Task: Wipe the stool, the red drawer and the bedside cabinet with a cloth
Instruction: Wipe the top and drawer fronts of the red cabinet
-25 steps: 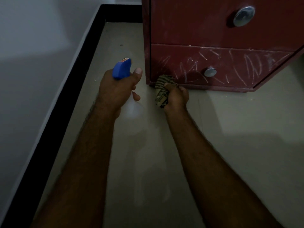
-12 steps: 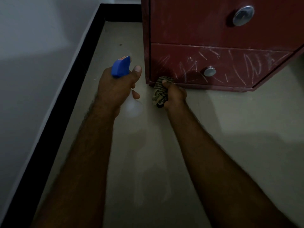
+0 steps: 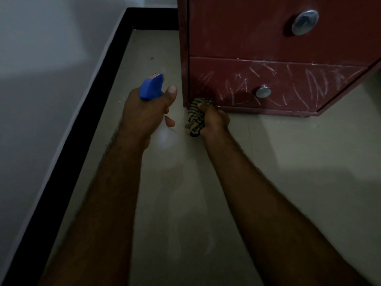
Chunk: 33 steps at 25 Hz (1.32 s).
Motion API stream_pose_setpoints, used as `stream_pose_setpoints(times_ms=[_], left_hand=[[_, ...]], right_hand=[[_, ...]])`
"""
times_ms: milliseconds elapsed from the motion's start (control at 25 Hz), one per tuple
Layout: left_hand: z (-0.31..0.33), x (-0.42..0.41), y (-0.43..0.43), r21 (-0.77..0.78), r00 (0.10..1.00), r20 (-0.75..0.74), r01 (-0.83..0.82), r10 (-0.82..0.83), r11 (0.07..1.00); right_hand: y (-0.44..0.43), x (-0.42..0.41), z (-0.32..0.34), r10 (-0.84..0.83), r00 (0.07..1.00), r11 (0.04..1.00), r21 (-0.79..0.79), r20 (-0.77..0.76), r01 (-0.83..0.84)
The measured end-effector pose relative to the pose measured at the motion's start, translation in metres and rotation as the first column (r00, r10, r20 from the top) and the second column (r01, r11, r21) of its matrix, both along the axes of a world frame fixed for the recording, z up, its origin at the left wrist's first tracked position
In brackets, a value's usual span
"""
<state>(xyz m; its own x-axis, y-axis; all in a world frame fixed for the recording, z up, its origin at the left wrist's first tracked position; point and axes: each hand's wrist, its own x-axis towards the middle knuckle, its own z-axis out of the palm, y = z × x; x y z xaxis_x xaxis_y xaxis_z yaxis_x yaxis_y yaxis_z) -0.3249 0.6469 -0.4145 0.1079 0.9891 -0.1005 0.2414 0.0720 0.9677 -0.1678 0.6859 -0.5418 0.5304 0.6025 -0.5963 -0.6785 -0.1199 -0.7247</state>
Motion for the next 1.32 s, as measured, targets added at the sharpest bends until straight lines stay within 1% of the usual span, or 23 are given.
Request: stream_pose_setpoints(times_ms=[80, 160, 240, 320, 360, 440, 560, 600, 720, 760, 840, 880, 960, 1000, 1080, 1160, 1240, 1320], left_hand=[[0.001, -0.001, 0.001, 0.001, 1.0, 0.005, -0.002, 0.002, 1.0], [0.0, -0.002, 0.002, 0.004, 1.0, 0.004, -0.003, 0.003, 1.0], [-0.002, -0.002, 0.002, 0.012, 1.0, -0.005, 0.001, -0.001, 1.0], [-0.003, -0.003, 0.002, 0.002, 1.0, -0.004, -0.004, 0.004, 1.0], [-0.002, -0.003, 0.002, -0.005, 1.0, 0.0, -0.006, 0.006, 1.0], [0.0, -0.002, 0.003, 0.004, 1.0, 0.006, -0.005, 0.005, 1.0], [0.002, -0.003, 0.005, 0.007, 1.0, -0.013, -0.009, 0.009, 1.0], [0.002, -0.003, 0.005, 0.008, 1.0, -0.012, -0.007, 0.007, 1.0], [0.005, -0.002, 0.001, 0.019, 1.0, -0.012, -0.003, 0.003, 1.0], [0.007, -0.001, 0.0, 0.018, 1.0, -0.011, -0.008, 0.009, 1.0], [0.009, -0.001, 0.0, 0.024, 1.0, 0.008, -0.012, 0.012, 1.0], [0.009, -0.001, 0.001, 0.03, 1.0, 0.022, -0.015, 0.014, 0.999], [0.01, -0.001, 0.002, 0.038, 1.0, 0.021, -0.014, 0.013, 0.999], [0.01, 0.0, 0.002, 0.038, 1.0, 0.011, -0.013, 0.013, 0.999], [0.009, 0.0, 0.001, 0.037, 1.0, 0.013, -0.005, 0.004, 0.999], [0.009, 0.0, 0.001, 0.041, 0.999, 0.032, -0.001, 0.0, 0.999], [0.01, 0.001, 0.002, 0.035, 1.0, 0.02, -0.001, 0.0, 0.999], [0.01, 0.001, 0.003, 0.028, 1.0, 0.012, -0.004, 0.004, 1.0]], right_hand=[[0.004, -0.001, 0.007, -0.028, 1.0, 0.993, 0.112, -0.003, 0.028], [0.005, -0.005, 0.007, -0.038, 0.999, 0.984, 0.173, 0.021, 0.034], [0.001, -0.009, 0.003, -0.004, 0.999, 0.995, 0.098, 0.048, -0.001], [0.001, -0.013, 0.002, 0.036, 0.997, 0.999, -0.021, 0.063, -0.035], [0.002, -0.015, 0.006, 0.047, 0.997, 0.998, -0.038, 0.058, -0.044], [0.005, -0.015, 0.013, 0.028, 0.999, 0.999, 0.024, 0.027, -0.029], [0.007, -0.014, 0.016, -0.024, 1.0, 0.98, 0.195, -0.006, 0.025], [0.004, -0.016, 0.017, -0.029, 1.0, 0.98, 0.196, -0.005, 0.029], [0.003, -0.023, 0.011, -0.017, 1.0, 0.996, 0.09, -0.009, 0.018], [0.002, -0.025, 0.015, -0.01, 1.0, 0.997, 0.077, -0.018, 0.011], [0.004, -0.023, 0.026, -0.006, 1.0, 0.992, 0.123, -0.022, 0.008], [0.007, -0.019, 0.03, -0.006, 1.0, 0.984, 0.175, -0.024, 0.01], [0.007, -0.01, 0.038, -0.046, 0.999, 0.962, 0.269, -0.016, 0.049], [0.006, -0.008, 0.04, -0.073, 0.997, 0.955, 0.288, -0.014, 0.074], [0.001, -0.009, 0.034, -0.087, 0.996, 0.96, 0.267, -0.017, 0.088], [-0.002, -0.013, 0.021, -0.075, 0.997, 0.982, 0.172, -0.024, 0.078], [-0.004, -0.013, 0.018, -0.076, 0.996, 0.99, 0.12, -0.043, 0.08], [-0.003, -0.004, 0.024, -0.078, 0.996, 0.985, 0.149, -0.033, 0.083]])
